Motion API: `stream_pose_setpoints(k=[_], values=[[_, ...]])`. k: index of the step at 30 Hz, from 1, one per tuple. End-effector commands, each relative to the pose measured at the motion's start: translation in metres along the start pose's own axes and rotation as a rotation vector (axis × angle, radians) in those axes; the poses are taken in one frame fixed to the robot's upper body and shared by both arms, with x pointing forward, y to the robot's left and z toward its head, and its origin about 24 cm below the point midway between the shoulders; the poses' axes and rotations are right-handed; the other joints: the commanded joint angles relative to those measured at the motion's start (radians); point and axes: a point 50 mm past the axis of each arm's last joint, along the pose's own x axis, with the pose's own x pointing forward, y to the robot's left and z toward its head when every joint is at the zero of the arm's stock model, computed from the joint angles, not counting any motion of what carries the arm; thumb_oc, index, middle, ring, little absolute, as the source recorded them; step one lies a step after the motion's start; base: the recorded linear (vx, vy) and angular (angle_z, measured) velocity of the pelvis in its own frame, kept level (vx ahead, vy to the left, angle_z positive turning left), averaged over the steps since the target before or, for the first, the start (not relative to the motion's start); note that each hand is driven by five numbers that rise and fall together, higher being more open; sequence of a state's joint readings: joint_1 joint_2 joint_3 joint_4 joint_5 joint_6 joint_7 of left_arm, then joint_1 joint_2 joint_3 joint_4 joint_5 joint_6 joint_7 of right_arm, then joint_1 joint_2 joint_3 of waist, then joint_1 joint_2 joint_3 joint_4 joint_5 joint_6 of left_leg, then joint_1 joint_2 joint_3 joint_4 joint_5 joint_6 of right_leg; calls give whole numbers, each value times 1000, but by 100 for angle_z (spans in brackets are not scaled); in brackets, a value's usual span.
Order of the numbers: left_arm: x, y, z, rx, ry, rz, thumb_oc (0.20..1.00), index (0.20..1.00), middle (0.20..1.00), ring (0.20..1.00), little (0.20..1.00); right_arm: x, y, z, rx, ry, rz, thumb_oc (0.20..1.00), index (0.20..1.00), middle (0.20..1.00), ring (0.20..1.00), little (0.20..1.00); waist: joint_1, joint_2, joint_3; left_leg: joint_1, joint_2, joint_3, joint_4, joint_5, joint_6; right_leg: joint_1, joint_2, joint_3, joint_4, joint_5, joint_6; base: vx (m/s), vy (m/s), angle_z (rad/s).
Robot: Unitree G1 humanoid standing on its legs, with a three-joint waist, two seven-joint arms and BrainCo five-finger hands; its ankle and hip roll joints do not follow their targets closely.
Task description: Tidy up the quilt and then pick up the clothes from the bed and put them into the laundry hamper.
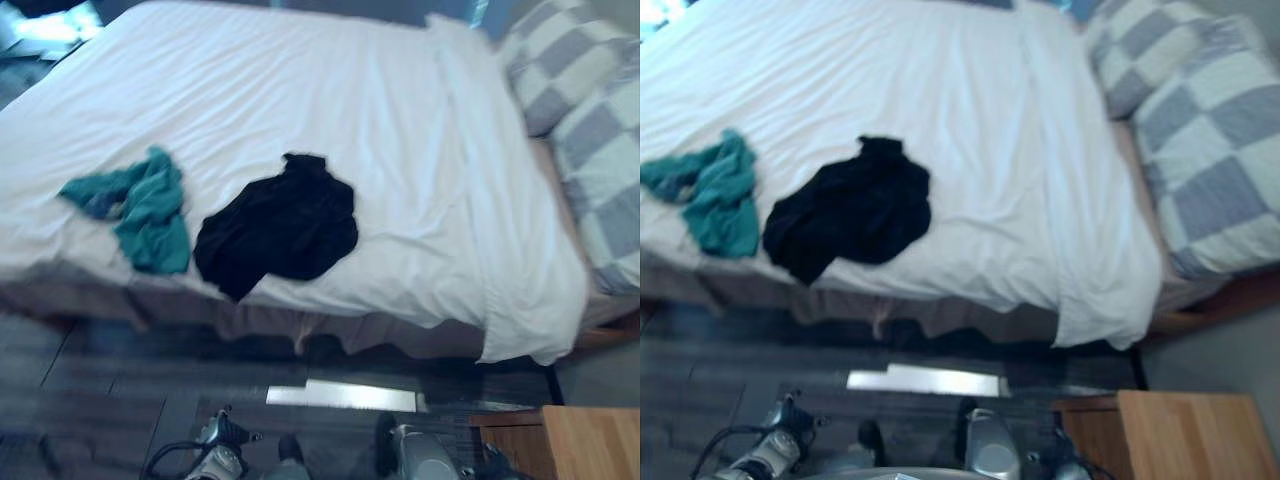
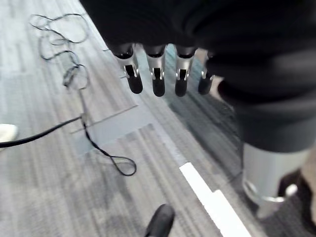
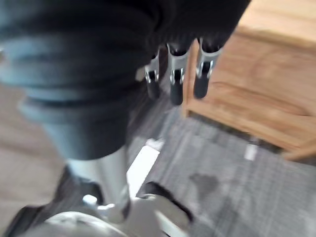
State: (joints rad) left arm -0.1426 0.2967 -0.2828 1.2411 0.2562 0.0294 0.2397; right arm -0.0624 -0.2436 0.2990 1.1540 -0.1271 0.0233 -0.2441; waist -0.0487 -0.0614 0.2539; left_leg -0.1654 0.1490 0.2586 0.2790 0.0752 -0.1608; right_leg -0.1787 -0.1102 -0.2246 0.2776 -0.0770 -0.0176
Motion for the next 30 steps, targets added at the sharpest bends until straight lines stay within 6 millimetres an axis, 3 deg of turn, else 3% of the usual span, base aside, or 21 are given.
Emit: stream_pose_setpoints(k=[1, 2, 3, 4, 5, 6, 8, 10, 12, 14, 15, 16, 17, 18, 21, 22, 25, 26, 27, 29, 30], values=[[4, 17, 36, -24, -124, 95, 1000, 1000, 1000, 1000, 1000, 7, -31, 1, -83, 4, -64, 1000, 1000, 1000, 1000, 1000, -9, 30, 104, -83, 46, -55, 142, -4, -55, 144, -88, 31, -228, -14, 145, -94, 175, 16], [4, 17, 36, -24, -124, 95, 1000, 1000, 1000, 1000, 1000, 7, -31, 1, -83, 4, -64, 1000, 1000, 1000, 1000, 1000, -9, 30, 104, -82, 46, -55, 142, -4, -55, 145, -88, 31, -228, -14, 145, 116, 351, 31], [3, 10, 26, -114, -82, 79, 1000, 1000, 1000, 1000, 1000, 7, -32, -5, -49, 33, -60, 1000, 1000, 1000, 1000, 1000, -19, 38, 76, 8, 123, -16, -13, -36, -19, 141, -125, 31, -241, 0, 180, 157, 395, 25], [2, 8, 23, -142, -64, 71, 1000, 1000, 1000, 1000, 1000, 7, -33, -7, -41, 39, -60, 1000, 1000, 1000, 1000, 1000, -23, 44, 61, 33, 148, -14, -94, -36, -13, 139, -137, 31, -244, 7, 195, 282, 714, -8], [1, 3, 17, -150, -40, 53, 1000, 1000, 1000, 1000, 1000, 5, -32, -14, -45, 58, -48, 1000, 1000, 1000, 1000, 1000, -24, 51, 41, 59, 202, -50, -241, 23, -27, 144, -163, 38, -250, 14, 224, 186, 452, -32], [1, 3, 17, -150, -40, 52, 1000, 1000, 1000, 1000, 1000, 5, -32, -14, -46, 59, -48, 1000, 1000, 1000, 1000, 1000, -25, 51, 42, 66, 201, -49, -250, 28, -27, 148, -163, 36, -251, 13, 224, 194, 489, -5], [0, -2, 11, -114, -22, 34, 1000, 1000, 1000, 1000, 1000, 3, -29, -25, -50, 90, -34, 1000, 1000, 1000, 1000, 1000, -25, 55, 18, 67, 246, -80, -339, 81, -57, 172, -191, 34, -262, 17, 251, 190, 459, 45], [0, -5, 9, -51, -27, 9, 1000, 1000, 1000, 1000, 1000, 0, -24, -38, -21, 137, -19, 1000, 1000, 1000, 1000, 1000, -27, 57, -7, 67, 250, -69, -350, 60, -69, 192, -220, 19, -258, 17, 273, 231, 546, 20], [1, 0, 12, 69, -60, 6, 1000, 1000, 1000, 1000, 1000, -2, -21, -41, -4, 156, -14, 1000, 1000, 1000, 1000, 1000, -25, 36, -17, 60, 220, -64, -318, 24, -66, 193, -253, 35, -238, 64, 279, 175, 460, 15], [4, 12, 12, 61, -55, 35, 1000, 1000, 1000, 1000, 1000, 0, -17, -33, 8, 143, -5, 1000, 1000, 1000, 1000, 1000, -16, -4, 0, 53, 184, -41, -250, -37, -25, 165, -309, 33, -176, 173, 279, 107, 427, 9], [4, 15, 10, 28, -43, 45, 1000, 1000, 1000, 1000, 1000, 1, -15, -27, 19, 127, 1, 1000, 1000, 1000, 1000, 1000, -10, -17, 9, 66, 167, -15, -235, -54, -6, 142, -342, -4, -125, 223, 273, 90, 459, -16], [5, 20, 8, 21, -38, 55, 1000, 1000, 1000, 1000, 1000, 2, -12, -19, 21, 96, 6, 1000, 1000, 1000, 1000, 1000, -1, -14, 15, 87, 165, 21, -234, -64, 7, 125, -355, -70, -80, 211, 253, 98, 483, -18], [4, 20, 3, 36, -25, 50, 1000, 1000, 1000, 1000, 1000, 2, -9, -15, 12, 79, 19, 1000, 1000, 1000, 1000, 1000, -1, -8, 17, 110, 153, 40, -247, -67, 23, 101, -344, -100, -11, 185, 238, 121, 523, -24], [4, 22, 0, 55, -20, 44, 1000, 1000, 1000, 1000, 1000, 2, -6, -9, 0, 52, 28, 1000, 1000, 1000, 1000, 1000, -5, -8, 21, 141, 138, 62, -281, -63, 32, 73, -298, -99, 37, 144, 224, 136, 518, -35], [6, 31, 1, 97, -19, 48, 1000, 1000, 1000, 1000, 1000, 1, 0, -1, 15, 19, 43, 1000, 1000, 1000, 1000, 1000, -43, -10, 37, 182, 92, 83, -349, -44, 44, 13, -79, -72, 37, 42, 215, 136, 369, -36], [7, 34, 2, 104, -17, 47, 1000, 1000, 1000, 1000, 1000, 1, 1, 0, 18, 12, 46, 1000, 1000, 1000, 1000, 1000, -48, -16, 39, 195, 73, 87, -353, -50, 44, 19, -36, -90, -7, 30, 210, 157, 233, -6], [8, 36, 5, 132, -24, 40, 1000, 1000, 1000, 1000, 1000, 1, 4, 3, -17, -10, 66, 1000, 1000, 1000, 1000, 1000, -61, -32, 31, 223, 18, 94, -349, -91, 54, -3, 6, -155, -103, 44, 188, 212, 159, 31], [8, 31, 13, 129, -51, 22, 1000, 1000, 1000, 1000, 1000, 1, 0, 0, -29, -4, 61, 1000, 1000, 1000, 1000, 1000, -76, -34, 28, 227, -13, 75, -292, -150, 64, 18, 11, -102, -161, 38, 183, 266, 141, 48], [7, 28, 14, 118, -55, 15, 1000, 1000, 1000, 1000, 1000, 2, -3, -1, -43, 6, 55, 1000, 1000, 1000, 1000, 1000, -75, -32, 30, 221, -26, 70, -240, -176, 69, 40, 7, -83, -174, 37, 161, 275, 114, 69], [7, 25, 18, 101, -70, 11, 1000, 1000, 1000, 1000, 1000, 3, -9, -1, -53, 9, 40, 1000, 1000, 1000, 1000, 1000, -74, -25, 32, 199, -27, 68, -162, -205, 65, 63, 10, -73, -197, 29, 149, 132, 32, 52], [6, 19, 18, 84, -77, -7, 1000, 1000, 1000, 1000, 1000, 4, -13, -4, -71, 21, 32, 1000, 1000, 1000, 1000, 1000, -70, -16, 34, 174, -19, 73, -65, -227, 51, 88, 8, -72, -216, 21, 133, 70, 10, -6]])
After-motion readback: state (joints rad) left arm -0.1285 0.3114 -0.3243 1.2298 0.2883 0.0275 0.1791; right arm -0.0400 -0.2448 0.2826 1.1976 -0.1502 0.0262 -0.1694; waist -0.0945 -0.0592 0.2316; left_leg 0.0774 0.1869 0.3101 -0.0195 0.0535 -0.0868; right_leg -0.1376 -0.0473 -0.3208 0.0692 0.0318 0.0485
